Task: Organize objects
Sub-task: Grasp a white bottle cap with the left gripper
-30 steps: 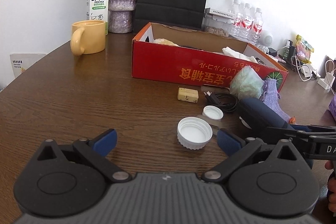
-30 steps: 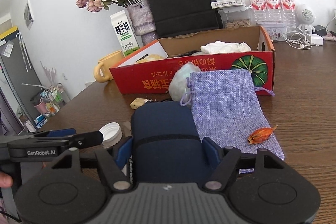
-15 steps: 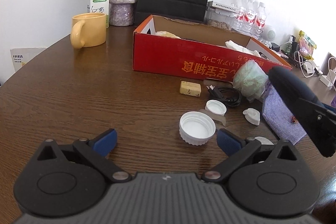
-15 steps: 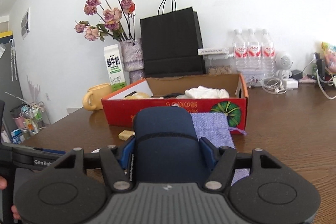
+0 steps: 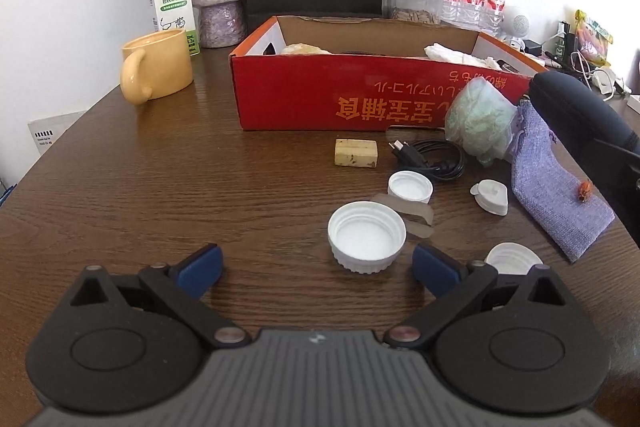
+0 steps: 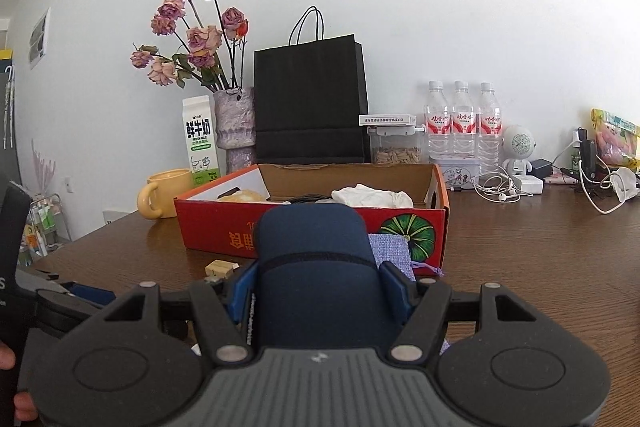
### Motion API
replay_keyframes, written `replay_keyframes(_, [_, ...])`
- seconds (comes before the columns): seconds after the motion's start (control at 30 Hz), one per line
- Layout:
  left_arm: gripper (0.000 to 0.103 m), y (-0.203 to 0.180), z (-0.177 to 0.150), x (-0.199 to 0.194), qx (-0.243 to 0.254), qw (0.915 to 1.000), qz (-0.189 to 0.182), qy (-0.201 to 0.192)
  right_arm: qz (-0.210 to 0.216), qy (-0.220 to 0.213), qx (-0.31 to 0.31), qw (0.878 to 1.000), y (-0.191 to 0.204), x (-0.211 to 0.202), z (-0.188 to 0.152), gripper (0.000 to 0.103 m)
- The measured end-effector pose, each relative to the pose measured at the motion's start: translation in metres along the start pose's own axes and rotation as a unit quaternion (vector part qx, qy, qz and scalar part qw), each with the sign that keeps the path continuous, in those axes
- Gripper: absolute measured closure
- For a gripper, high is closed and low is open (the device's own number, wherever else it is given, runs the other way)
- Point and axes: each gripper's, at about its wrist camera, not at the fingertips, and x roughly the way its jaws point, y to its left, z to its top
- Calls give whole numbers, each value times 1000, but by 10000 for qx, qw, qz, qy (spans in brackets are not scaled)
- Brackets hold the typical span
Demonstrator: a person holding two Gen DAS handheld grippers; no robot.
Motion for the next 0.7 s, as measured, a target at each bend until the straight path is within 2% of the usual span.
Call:
replay_keyframes(0.37, [0, 0, 4, 4, 12, 10000, -66, 7, -8, 23, 26, 10000, -1, 1, -1, 39])
replay_keyframes(0.4, [5, 0, 4, 3, 17, 10000, -85, -14, -6, 26, 29, 10000, -1, 1, -1, 39])
replay_keyframes(0.47, [28, -1, 4, -1, 54, 9998, -128, -159, -2, 33, 34, 10000, -1, 1, -1, 39])
replay_keyframes(0.5, [55, -2, 4, -3, 83, 9995, -172, -233, -4, 32, 32, 10000, -1, 1, -1, 39])
replay_keyframes(0.53, [62, -3, 4, -4, 90, 9993, -229, -275, -5, 31, 32, 10000, -1, 1, -1, 39])
replay_keyframes(0.7, [62, -2, 4, -6, 15, 9989, -356, -304, -3, 33, 33, 10000, -1, 1, -2, 39])
